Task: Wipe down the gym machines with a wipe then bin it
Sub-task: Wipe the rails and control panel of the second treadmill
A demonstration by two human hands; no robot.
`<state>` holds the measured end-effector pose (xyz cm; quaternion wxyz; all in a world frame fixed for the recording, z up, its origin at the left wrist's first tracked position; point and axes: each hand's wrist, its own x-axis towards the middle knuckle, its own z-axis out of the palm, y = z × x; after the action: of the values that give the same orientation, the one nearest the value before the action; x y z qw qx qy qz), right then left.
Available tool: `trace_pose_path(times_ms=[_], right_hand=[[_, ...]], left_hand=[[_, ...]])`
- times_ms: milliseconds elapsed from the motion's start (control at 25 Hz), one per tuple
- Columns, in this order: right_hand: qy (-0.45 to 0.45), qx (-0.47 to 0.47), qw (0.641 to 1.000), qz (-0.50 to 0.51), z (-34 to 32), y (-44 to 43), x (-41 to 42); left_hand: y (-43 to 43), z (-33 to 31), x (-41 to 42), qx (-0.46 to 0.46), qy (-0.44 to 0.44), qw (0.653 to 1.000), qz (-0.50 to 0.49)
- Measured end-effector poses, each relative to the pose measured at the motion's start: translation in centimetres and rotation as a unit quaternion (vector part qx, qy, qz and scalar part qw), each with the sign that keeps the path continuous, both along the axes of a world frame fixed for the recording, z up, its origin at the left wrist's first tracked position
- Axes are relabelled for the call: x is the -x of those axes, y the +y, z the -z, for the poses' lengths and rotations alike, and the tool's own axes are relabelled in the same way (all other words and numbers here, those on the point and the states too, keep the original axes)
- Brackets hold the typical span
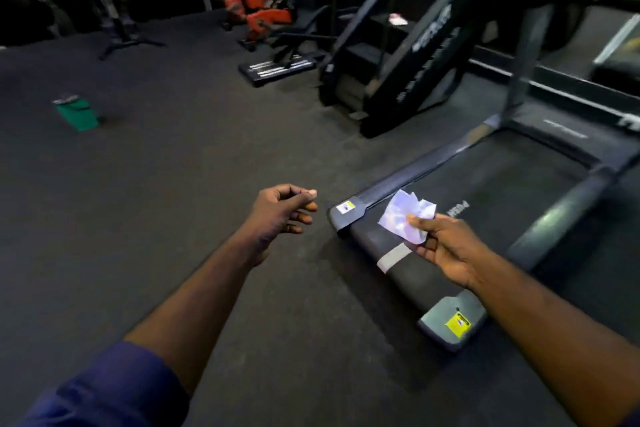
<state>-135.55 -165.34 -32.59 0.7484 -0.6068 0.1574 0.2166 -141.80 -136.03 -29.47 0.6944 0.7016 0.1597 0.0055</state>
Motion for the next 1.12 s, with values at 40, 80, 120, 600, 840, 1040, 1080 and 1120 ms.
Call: trace_pose_path(times_ms=[40,80,120,600,840,1040,1080,1120], right_hand=[[0.000,-0.002,0.999,0.043,-0.4,-0.4,-1.8],[-0.003,-0.006,0.996,0.084,-0.6,-1.0,-3.5],[-0.004,-0.016,0.993,0.121,-1.0,-1.7,-5.0],[-0.031,-0.103,0.947,0.304,0.7,-14.8,-29.2],[-0.056,-0.037,0.942,0.329,-3.2,-18.1,-40.4],[-0.037,0.004,0.933,0.357,-1.1,-21.8,-49.9],[-0.032,0.006,0.930,0.366,-0.4,-22.7,-52.3],[-0.021,0.008,0.926,0.376,0.1,-23.6,-54.7]], left_hand=[[0.3,-0.6,-3.8,-0.005,0.002,0.999,0.032],[0.1,-1.1,-7.5,-0.006,0.001,0.998,0.062],[-0.6,-1.6,-11.1,-0.004,0.003,0.996,0.090],[-16.8,1.4,-45.2,-0.009,0.027,0.957,0.290],[-22.3,-1.5,-58.0,0.020,0.008,0.947,0.321],[-27.5,0.6,-69.9,0.013,0.012,0.927,0.374],[-28.8,1.5,-72.8,0.016,0.015,0.925,0.380],[-30.2,2.2,-75.7,0.021,0.023,0.922,0.386]])
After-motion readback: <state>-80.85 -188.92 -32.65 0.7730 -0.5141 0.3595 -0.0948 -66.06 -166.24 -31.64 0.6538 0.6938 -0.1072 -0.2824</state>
